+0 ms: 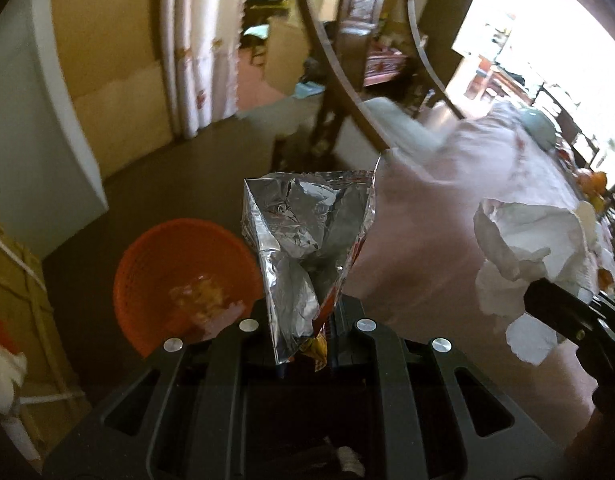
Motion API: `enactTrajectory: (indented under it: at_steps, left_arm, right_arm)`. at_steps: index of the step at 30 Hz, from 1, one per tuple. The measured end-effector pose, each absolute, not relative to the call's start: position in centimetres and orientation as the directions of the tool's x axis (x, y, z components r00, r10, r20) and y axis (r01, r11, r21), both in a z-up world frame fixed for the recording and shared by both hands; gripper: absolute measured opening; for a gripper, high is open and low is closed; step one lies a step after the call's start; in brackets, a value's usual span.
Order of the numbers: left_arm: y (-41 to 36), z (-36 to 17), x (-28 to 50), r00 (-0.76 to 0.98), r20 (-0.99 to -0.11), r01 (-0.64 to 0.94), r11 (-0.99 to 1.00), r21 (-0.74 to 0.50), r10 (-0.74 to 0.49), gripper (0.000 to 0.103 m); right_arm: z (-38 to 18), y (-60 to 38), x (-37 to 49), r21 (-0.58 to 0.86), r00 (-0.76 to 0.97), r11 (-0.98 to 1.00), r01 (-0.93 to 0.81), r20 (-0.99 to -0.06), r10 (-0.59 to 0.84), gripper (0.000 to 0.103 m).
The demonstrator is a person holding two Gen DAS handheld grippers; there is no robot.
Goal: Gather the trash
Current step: 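Lower both tools into the basket and open them to drop the items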
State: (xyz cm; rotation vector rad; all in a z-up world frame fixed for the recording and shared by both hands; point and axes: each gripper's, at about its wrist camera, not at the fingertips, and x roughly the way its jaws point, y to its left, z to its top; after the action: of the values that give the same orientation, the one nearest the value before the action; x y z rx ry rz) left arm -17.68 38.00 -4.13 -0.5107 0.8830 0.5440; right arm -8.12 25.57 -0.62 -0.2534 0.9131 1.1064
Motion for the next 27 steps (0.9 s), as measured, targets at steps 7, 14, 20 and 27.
enactTrajectory:
  at_steps: [7, 14, 20, 27]
  left_arm:
    - [43.3, -8.7, -20.9, 0.425, -0.876, -0.729, 0.660, -0.182, 0.228, 0.016]
    - [47.8, -14.0, -23.2, 0.318, -0.929, -0.807, 0.568, -0.161, 0.188, 0.016]
    - [51.0, -17.0, -24.4, 0.270, -0.949, -0.850, 0.503, -0.156, 0.162, 0.017]
    - [52.1, -19.2, -24.2, 0.225, -0.966, -0.864, 0.485, -0.137, 0.129, 0.017]
  right_arm:
    - [-3.9, 32.4, -9.3, 0.289, 0.008, 0.377, -0.880, -0.785, 0.620, 0.010]
    - [-8.1, 38.4, -9.8, 0.364, -0.121, 0.338, -0.868, -0.815, 0.567, 0.010]
    - [-12.7, 42.9, -10.5, 0.410, -0.210, 0.331, -0.850, -0.840, 0.500, 0.011]
    - [-17.4, 45.9, -10.7, 0.457, -0.292, 0.348, -0.818, -0.852, 0.435, 0.012]
